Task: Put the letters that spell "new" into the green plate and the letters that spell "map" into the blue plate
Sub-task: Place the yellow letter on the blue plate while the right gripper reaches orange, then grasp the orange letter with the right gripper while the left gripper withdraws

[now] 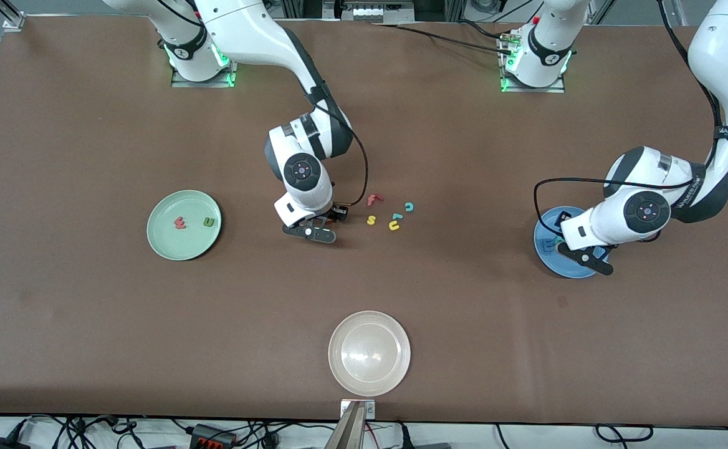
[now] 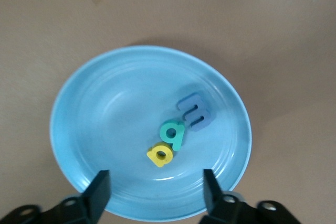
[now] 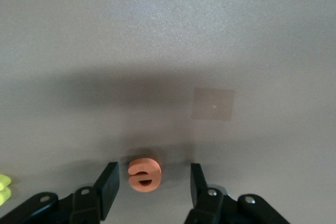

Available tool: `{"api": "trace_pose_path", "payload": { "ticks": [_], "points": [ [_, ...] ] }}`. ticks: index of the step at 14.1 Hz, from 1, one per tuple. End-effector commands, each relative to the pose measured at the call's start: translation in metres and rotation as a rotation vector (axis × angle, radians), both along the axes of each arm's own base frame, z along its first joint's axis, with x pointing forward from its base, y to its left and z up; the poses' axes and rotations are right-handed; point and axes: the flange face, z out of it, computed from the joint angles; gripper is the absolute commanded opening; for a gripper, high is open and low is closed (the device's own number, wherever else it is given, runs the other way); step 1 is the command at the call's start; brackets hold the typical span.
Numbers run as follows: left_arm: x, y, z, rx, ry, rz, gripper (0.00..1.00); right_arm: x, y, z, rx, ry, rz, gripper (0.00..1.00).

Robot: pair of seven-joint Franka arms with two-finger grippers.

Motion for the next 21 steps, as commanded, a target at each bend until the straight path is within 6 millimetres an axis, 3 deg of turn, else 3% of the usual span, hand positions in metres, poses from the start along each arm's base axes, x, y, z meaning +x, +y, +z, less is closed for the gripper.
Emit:
{"api": "trace_pose_path", "payload": {
  "ticks": [1,6,10,13,15,17,20,21],
  "points": [
    [0.018,-0.016,0.051,0.031,-0.006,-0.019,1.00,0.002,0.005,0.001,0.007,-0.006,-0.001,0.60],
    [0.034,-0.039,0.147,0.070,0.039,0.012,1.00,0.003,0.006,0.000,0.008,-0.008,0.001,0.51],
    [0.031,-0.052,0.195,0.086,0.034,0.036,1.00,0.003,0.004,-0.002,0.006,-0.006,0.000,0.41],
    [0.025,-0.039,0.209,0.043,0.060,0.125,1.00,0.002,0.004,-0.005,0.001,-0.001,0.001,0.35],
    [0.020,-0.022,0.219,-0.018,0.078,0.225,1.00,0.001,0.005,-0.007,-0.001,-0.002,0.005,0.23],
    [0.018,-0.022,0.239,-0.032,0.032,0.281,1.00,0.002,0.005,-0.005,0.004,-0.003,0.032,0.09],
    [0.009,-0.013,0.275,-0.072,-0.043,0.385,1.00,0.016,-0.004,0.022,0.019,-0.005,0.068,0.06],
    [0.004,-0.010,0.288,-0.103,-0.063,0.436,1.00,0.029,-0.026,0.041,0.008,0.009,0.057,0.06]
  ]
}}
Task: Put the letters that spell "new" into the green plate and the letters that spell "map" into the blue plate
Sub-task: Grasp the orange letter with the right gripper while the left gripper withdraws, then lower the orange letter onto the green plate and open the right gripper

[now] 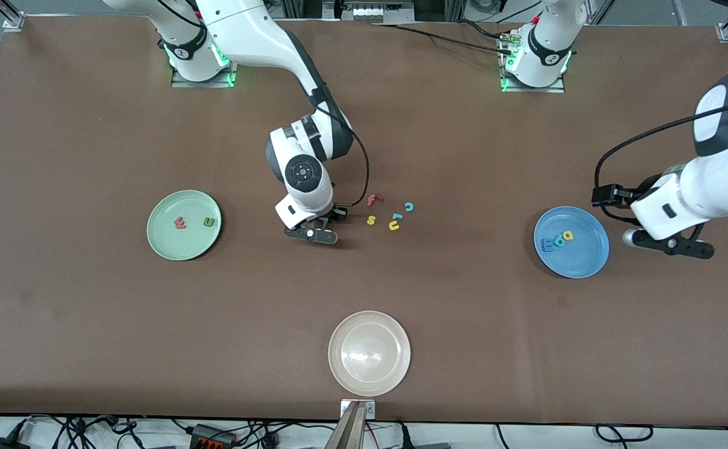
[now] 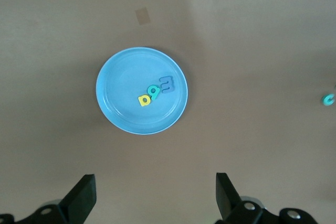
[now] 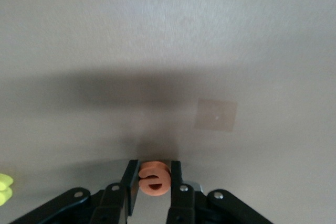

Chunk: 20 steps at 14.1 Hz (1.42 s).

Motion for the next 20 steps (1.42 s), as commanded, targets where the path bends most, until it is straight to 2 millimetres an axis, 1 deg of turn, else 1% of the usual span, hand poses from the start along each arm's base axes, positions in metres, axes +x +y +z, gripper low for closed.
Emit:
{"api": "trace_pose_path", "payload": {
  "ticks": [1,3,4,5,6,7,8,9,10,11,13,15,17,20],
  "points": [
    [-0.018,0.007,0.043,-0.029,-0.082,0.120,1.00,0.031,-0.050,0.044,-0.018,0.055,0.020,0.06],
    [-0.038,0.006,0.067,-0.011,-0.148,0.146,1.00,0.050,-0.108,0.065,-0.067,0.117,0.059,0.06],
    [-0.051,0.004,0.078,-0.006,-0.166,0.148,1.00,0.058,-0.142,0.072,-0.087,0.153,0.082,0.06],
    [-0.058,0.006,0.085,-0.008,-0.183,0.156,1.00,0.062,-0.171,0.075,-0.099,0.180,0.121,0.06],
    [-0.061,0.004,0.088,-0.008,-0.198,0.156,1.00,0.063,-0.202,0.072,-0.110,0.200,0.143,0.06],
    [-0.065,-0.002,0.090,-0.009,-0.201,0.156,1.00,0.061,-0.224,0.067,-0.114,0.220,0.170,0.06],
    [-0.075,-0.002,0.085,-0.006,-0.188,0.168,1.00,0.061,-0.246,0.067,-0.117,0.229,0.187,0.06],
    [-0.088,-0.008,0.074,-0.008,-0.184,0.162,1.00,0.062,-0.262,0.065,-0.114,0.238,0.192,0.06],
    [-0.089,-0.014,0.070,-0.012,-0.225,0.151,1.00,0.060,-0.279,0.059,-0.111,0.252,0.199,0.06],
    [-0.089,-0.015,0.072,-0.014,-0.233,0.148,1.00,0.057,-0.294,0.052,-0.105,0.270,0.208,0.07],
    [-0.087,-0.017,0.074,-0.015,-0.241,0.135,1.00,0.052,-0.319,0.040,-0.094,0.287,0.220,0.09],
    [-0.086,-0.018,0.073,-0.013,-0.234,0.127,1.00,0.047,-0.335,0.027,-0.098,0.273,0.225,0.10],
    [-0.087,-0.019,0.073,-0.010,-0.222,0.123,1.00,0.044,-0.339,0.018,-0.102,0.268,0.218,0.10],
    [-0.082,-0.024,0.072,-0.008,-0.220,0.116,1.00,0.041,-0.333,0.012,-0.078,0.270,0.202,0.12]
  ]
}}
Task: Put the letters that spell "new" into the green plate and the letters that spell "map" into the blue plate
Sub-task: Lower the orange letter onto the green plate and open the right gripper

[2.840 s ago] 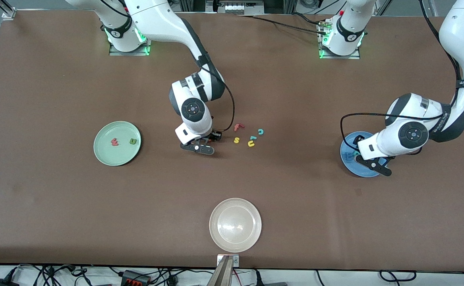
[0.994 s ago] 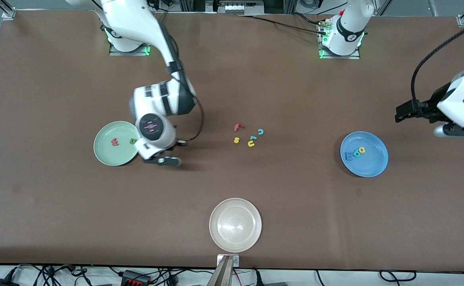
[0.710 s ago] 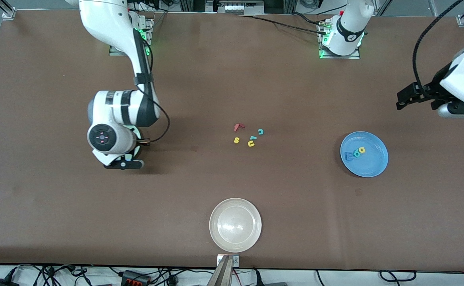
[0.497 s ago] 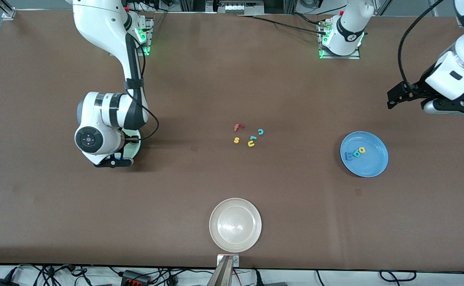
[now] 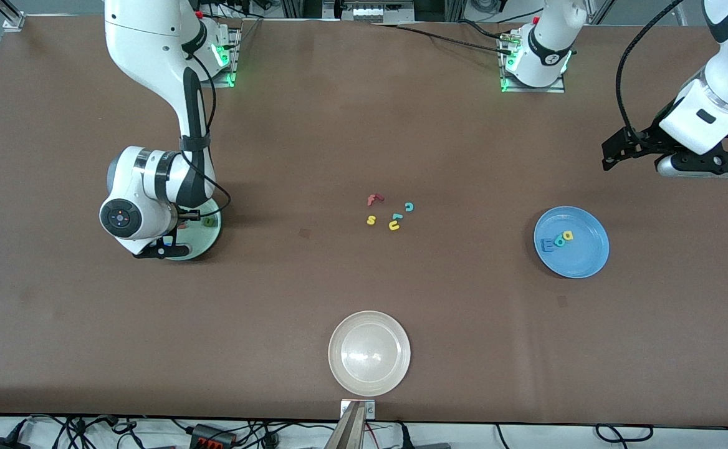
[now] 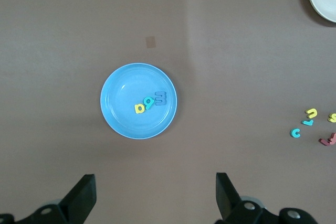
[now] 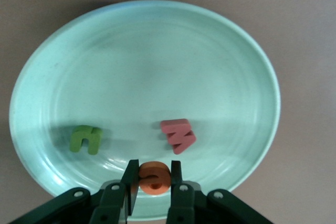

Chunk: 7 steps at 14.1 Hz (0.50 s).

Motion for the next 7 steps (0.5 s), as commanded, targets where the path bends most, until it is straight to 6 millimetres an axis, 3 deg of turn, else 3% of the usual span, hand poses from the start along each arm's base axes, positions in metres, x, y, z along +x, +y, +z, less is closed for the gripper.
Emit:
{"api": "trace_pose_path", "payload": {
  "ticks": [1,3,4,5,7],
  "points": [
    [-0.0017,-0.0024,0.0037,0.000,-0.002,-0.009,1.00,-0.0034,0.0080,-0.0048,0.031,-0.006,0.007,0.13],
    [-0.0022,-0.0030,0.0043,0.001,-0.002,-0.011,1.00,-0.0037,0.0073,-0.0079,0.026,-0.004,0.007,0.17],
    [-0.0023,-0.0014,0.0042,0.002,-0.001,-0.009,1.00,-0.0034,0.0038,-0.0080,0.026,-0.003,0.000,0.35],
    [-0.0021,0.0002,0.0042,0.000,0.000,-0.006,1.00,-0.0027,0.0017,-0.0077,0.027,-0.005,-0.014,0.99],
    [-0.0039,0.0045,0.0024,0.001,0.019,0.000,1.00,-0.0019,0.0089,-0.0005,0.035,-0.005,-0.022,1.00]
  ]
}}
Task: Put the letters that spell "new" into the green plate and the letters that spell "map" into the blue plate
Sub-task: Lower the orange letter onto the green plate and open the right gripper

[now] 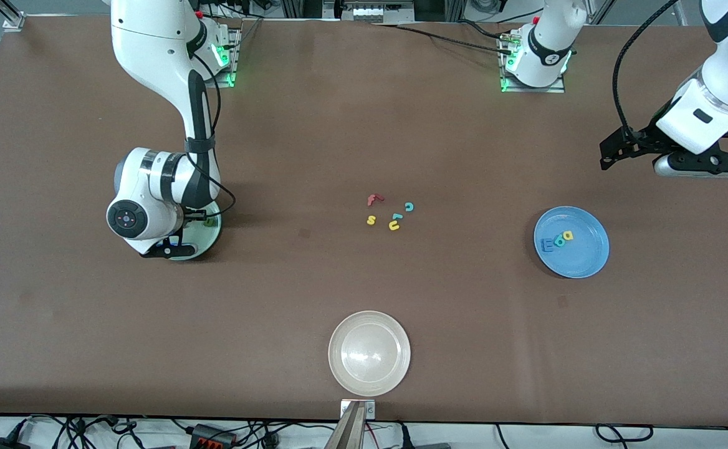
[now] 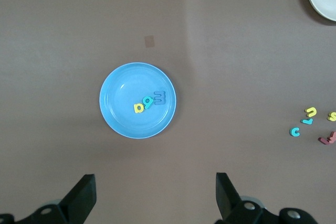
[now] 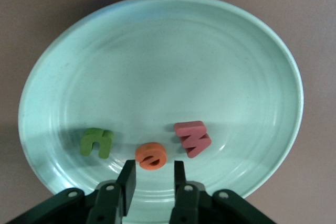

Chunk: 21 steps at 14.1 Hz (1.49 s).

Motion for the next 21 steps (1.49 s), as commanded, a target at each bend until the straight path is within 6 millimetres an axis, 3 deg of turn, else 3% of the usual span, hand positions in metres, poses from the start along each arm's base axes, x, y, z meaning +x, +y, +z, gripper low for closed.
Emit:
{"api": "trace_pose_path", "payload": {
  "ticks": [1,6,9,11,15,17,19,21],
  "points": [
    [-0.003,0.005,0.003,0.001,0.013,0.004,1.00,0.002,0.007,0.018,0.040,-0.015,-0.018,1.00],
    [-0.003,0.003,0.004,0.001,0.010,0.001,1.00,0.028,0.001,0.108,0.117,-0.063,-0.043,1.00],
    [-0.003,0.001,0.004,0.001,0.010,0.001,1.00,0.044,-0.005,0.142,0.122,-0.116,-0.069,1.00],
    [-0.003,0.001,0.004,0.001,0.010,0.001,1.00,0.054,-0.013,0.153,0.188,-0.155,-0.120,1.00],
    [-0.003,0.001,0.004,0.001,0.012,0.002,1.00,0.064,0.000,0.170,0.218,-0.154,-0.187,1.00],
    [-0.003,0.001,0.004,0.001,0.012,0.002,1.00,0.071,0.010,0.199,0.134,-0.168,-0.166,1.00],
    [-0.003,0.001,0.004,0.001,0.012,0.004,1.00,0.069,0.004,0.229,0.077,-0.194,-0.117,1.00],
    [-0.003,0.001,0.004,0.001,0.012,0.005,1.00,0.067,-0.024,0.271,0.084,-0.223,-0.126,1.00]
  ]
}}
